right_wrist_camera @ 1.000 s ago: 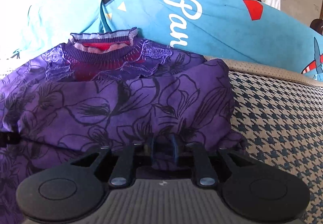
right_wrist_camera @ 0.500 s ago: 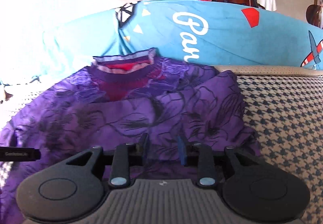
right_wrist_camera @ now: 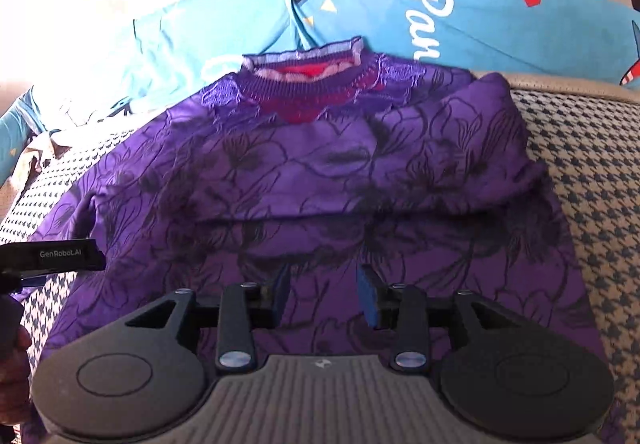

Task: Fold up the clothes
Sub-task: 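Move the left tool to the other purple sleeve and grasp it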

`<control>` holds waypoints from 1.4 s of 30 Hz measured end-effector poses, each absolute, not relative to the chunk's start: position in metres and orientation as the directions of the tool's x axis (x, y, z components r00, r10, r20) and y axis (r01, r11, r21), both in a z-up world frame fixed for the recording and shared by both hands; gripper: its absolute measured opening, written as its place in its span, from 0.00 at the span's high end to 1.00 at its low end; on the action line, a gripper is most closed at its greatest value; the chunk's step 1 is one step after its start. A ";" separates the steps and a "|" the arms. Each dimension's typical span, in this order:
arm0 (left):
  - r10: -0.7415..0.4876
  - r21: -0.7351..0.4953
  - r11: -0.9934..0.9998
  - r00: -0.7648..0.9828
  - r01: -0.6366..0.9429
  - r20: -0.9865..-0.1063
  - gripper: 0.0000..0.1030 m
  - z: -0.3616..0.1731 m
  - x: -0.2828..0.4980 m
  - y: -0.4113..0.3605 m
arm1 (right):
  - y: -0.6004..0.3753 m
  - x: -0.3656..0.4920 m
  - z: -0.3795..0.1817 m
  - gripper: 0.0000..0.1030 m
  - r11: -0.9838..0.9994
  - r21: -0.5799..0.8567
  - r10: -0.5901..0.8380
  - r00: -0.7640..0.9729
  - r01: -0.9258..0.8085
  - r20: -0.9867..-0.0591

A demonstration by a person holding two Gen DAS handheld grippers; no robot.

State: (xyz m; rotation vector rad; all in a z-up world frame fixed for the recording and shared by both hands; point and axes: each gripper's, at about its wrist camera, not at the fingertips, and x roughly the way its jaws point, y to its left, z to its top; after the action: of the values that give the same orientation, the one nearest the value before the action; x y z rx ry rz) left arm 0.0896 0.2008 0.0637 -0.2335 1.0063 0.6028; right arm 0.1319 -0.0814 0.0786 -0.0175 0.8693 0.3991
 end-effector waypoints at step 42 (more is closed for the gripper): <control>0.539 0.009 0.254 0.134 -0.967 -0.832 0.00 0.052 -0.007 0.331 | -0.056 0.120 0.053 0.60 0.897 -0.012 0.252 0.534 -0.441 -0.807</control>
State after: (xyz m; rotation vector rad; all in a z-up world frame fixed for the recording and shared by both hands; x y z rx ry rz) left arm -0.0067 0.3311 0.0522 -0.6355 0.8379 1.2045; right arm 0.1198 -0.0559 0.0530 -0.2250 0.9193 0.4169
